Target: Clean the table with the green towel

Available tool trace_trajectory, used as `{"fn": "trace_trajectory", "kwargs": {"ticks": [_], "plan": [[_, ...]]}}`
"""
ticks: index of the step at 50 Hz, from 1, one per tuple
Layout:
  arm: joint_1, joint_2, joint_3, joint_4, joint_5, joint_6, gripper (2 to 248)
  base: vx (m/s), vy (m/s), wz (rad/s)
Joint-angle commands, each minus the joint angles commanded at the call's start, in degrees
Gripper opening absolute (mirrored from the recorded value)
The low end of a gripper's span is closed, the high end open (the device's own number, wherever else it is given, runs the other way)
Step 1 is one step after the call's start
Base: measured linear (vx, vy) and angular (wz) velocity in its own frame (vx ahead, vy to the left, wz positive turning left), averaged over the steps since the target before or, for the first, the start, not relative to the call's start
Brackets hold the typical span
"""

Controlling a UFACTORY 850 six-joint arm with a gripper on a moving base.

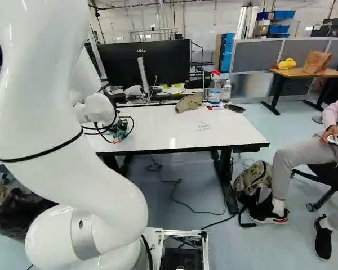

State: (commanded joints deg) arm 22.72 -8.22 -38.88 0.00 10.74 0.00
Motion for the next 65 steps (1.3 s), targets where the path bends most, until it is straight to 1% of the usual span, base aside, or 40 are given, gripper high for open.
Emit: {"fn": "trace_trajectory", "kwargs": {"ticks": [5,14,25,39,65], "plan": [[0.5,-1.0,-1.2,0.0,0.0,0.0,50,0.0,0.0,0.0],[0.5,-1.1,-1.2,0.0,0.0,0.0,50,0.0,0.0,0.0],[0.3,0.5,-0.7,0.0,0.0,0.0,50,0.0,0.0,0.0],[-1.8,4.8,1.9,0.0,0.0,0.0,50,0.0,0.0,0.0],[-6.9,12.1,5.4,0.0,0.0,0.0,50,0.0,0.0,0.0]]}}
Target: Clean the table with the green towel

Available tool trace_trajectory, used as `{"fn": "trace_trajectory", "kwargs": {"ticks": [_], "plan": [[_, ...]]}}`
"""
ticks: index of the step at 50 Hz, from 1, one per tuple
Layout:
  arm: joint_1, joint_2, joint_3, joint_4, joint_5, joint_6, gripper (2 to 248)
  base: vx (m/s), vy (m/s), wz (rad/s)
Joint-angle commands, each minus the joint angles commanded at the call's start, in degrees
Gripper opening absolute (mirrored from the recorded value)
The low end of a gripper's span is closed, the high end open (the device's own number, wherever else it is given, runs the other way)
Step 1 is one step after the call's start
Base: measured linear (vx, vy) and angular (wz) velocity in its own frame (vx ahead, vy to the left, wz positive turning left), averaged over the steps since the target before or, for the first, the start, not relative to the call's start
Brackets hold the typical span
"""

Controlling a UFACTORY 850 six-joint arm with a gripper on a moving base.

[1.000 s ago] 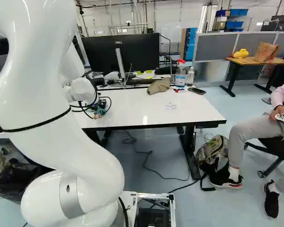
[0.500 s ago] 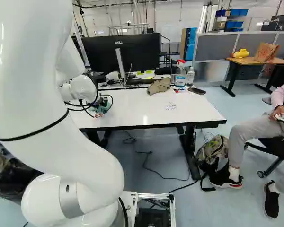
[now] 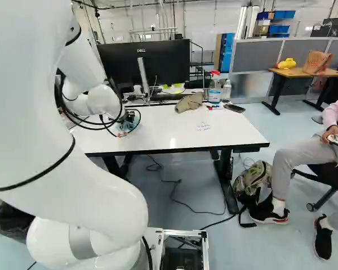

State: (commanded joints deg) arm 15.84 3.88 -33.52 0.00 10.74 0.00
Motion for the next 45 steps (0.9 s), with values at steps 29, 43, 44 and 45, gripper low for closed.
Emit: {"fn": "trace_trajectory", "kwargs": {"ticks": [29,43,44,45], "plan": [[-6.0,4.2,2.3,0.0,0.0,0.0,50,0.0,0.0,0.0],[-8.9,4.9,2.9,0.0,0.0,0.0,50,0.0,0.0,0.0],[-9.2,5.0,3.0,0.0,0.0,0.0,50,0.0,0.0,0.0],[-9.4,5.0,3.0,0.0,0.0,0.0,50,0.0,0.0,0.0]]}}
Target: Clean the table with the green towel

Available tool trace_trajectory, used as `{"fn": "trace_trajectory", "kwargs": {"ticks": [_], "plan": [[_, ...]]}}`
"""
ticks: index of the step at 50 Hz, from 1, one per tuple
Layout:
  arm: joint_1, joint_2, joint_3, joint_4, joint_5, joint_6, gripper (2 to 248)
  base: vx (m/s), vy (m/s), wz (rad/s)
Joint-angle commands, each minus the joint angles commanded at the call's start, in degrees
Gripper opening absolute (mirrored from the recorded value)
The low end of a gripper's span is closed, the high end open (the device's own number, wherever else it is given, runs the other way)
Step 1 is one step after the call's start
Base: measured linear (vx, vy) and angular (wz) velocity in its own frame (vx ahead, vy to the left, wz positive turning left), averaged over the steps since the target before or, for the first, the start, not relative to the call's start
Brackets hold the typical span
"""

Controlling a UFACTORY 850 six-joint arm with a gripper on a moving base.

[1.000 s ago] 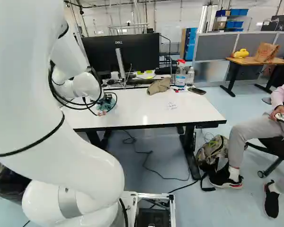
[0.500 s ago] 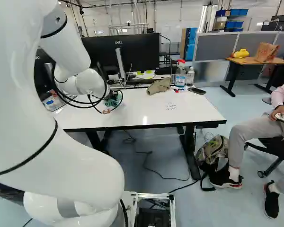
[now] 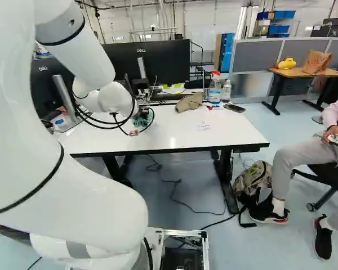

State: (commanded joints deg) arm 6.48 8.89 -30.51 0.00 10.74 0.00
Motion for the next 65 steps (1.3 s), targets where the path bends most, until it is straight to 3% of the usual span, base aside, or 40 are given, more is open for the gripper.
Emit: {"fn": "trace_trajectory", "kwargs": {"ticks": [6,49,65], "plan": [[-1.2,0.2,0.2,0.0,0.0,0.0,50,0.0,0.0,0.0],[-1.4,0.2,0.2,0.0,0.0,0.0,50,0.0,0.0,0.0],[-4.2,0.4,0.4,0.0,0.0,0.0,50,0.0,0.0,0.0]]}}
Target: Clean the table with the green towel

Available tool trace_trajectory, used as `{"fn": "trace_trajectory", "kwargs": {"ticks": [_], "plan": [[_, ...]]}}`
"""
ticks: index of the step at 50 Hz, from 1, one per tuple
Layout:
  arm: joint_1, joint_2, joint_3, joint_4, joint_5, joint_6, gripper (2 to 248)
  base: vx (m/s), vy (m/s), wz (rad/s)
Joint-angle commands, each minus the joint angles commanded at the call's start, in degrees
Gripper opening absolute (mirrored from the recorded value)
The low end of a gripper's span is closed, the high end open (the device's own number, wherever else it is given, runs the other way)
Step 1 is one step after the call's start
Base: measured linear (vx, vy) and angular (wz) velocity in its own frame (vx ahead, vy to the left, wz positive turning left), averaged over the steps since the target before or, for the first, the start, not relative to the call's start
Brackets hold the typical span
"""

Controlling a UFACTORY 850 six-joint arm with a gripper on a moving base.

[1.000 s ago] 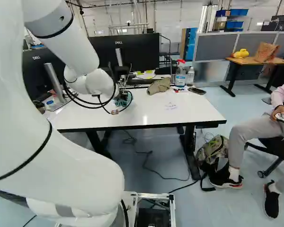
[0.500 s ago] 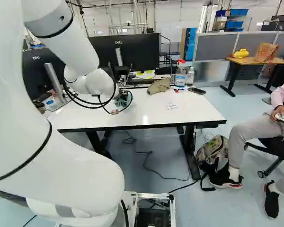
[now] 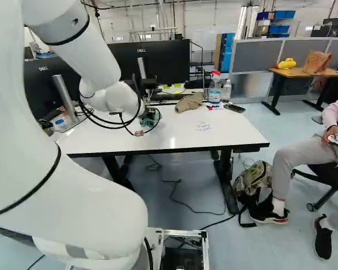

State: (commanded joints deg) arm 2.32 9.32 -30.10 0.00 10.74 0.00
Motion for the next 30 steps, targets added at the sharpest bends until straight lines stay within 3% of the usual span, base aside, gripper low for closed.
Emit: {"fn": "trace_trajectory", "kwargs": {"ticks": [30], "plan": [[-6.4,-0.9,-0.8,0.0,0.0,0.0,50,0.0,0.0,0.0]]}}
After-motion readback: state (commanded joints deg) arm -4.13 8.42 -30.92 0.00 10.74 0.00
